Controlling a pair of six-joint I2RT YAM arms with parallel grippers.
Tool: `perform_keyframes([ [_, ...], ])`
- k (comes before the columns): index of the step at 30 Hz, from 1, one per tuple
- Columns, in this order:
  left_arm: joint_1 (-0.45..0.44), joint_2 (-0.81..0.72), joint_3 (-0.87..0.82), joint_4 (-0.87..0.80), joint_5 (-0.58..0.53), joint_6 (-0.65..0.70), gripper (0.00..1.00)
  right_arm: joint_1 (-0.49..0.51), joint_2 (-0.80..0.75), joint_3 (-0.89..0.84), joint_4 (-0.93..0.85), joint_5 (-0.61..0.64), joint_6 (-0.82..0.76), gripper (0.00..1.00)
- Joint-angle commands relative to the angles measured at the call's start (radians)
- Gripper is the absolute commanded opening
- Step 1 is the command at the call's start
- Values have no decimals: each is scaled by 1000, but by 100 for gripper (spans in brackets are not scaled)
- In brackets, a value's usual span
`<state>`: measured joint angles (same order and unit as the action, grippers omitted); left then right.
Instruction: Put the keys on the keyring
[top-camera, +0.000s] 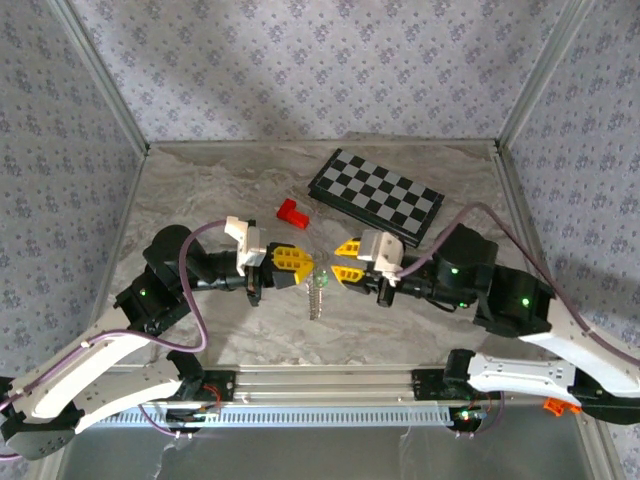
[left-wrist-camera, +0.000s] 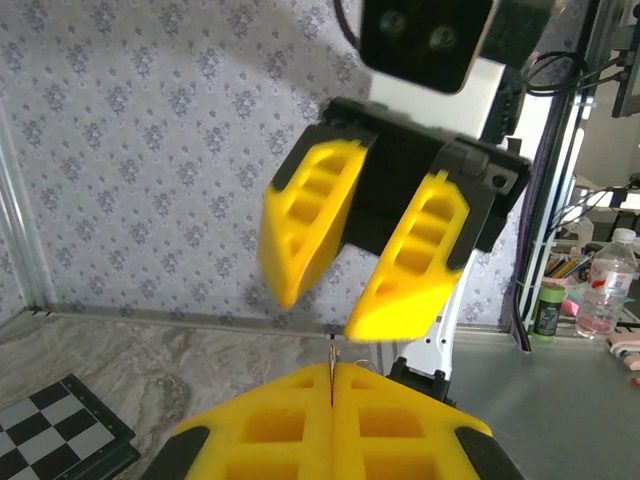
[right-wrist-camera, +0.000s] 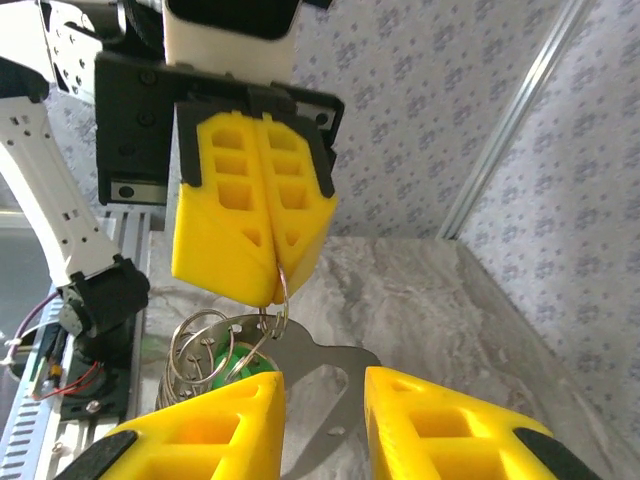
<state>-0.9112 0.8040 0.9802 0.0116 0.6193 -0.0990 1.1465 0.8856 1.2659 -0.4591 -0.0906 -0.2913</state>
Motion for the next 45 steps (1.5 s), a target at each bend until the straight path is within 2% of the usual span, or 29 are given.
perform_keyframes([
  [1, -5, -7, 47, 28, 44, -2, 0, -22, 6, 42, 10, -90, 30, 28],
  [12, -5, 1, 53, 22, 51, 2, 0, -50, 30, 43, 25, -191, 58, 27],
  [21, -5, 5, 54, 23, 53, 1, 0, -62, 43, 33, 38, -213, 67, 24],
  [34, -6, 7, 53, 21, 52, 3, 0, -75, 61, 33, 42, -218, 67, 14],
  [41, -6, 13, 55, 7, 45, 14, 0, -78, 69, 45, 21, -212, 67, 0],
  [45, -6, 16, 65, -57, 4, 49, 0, -77, 86, 79, -42, -199, 56, 0],
])
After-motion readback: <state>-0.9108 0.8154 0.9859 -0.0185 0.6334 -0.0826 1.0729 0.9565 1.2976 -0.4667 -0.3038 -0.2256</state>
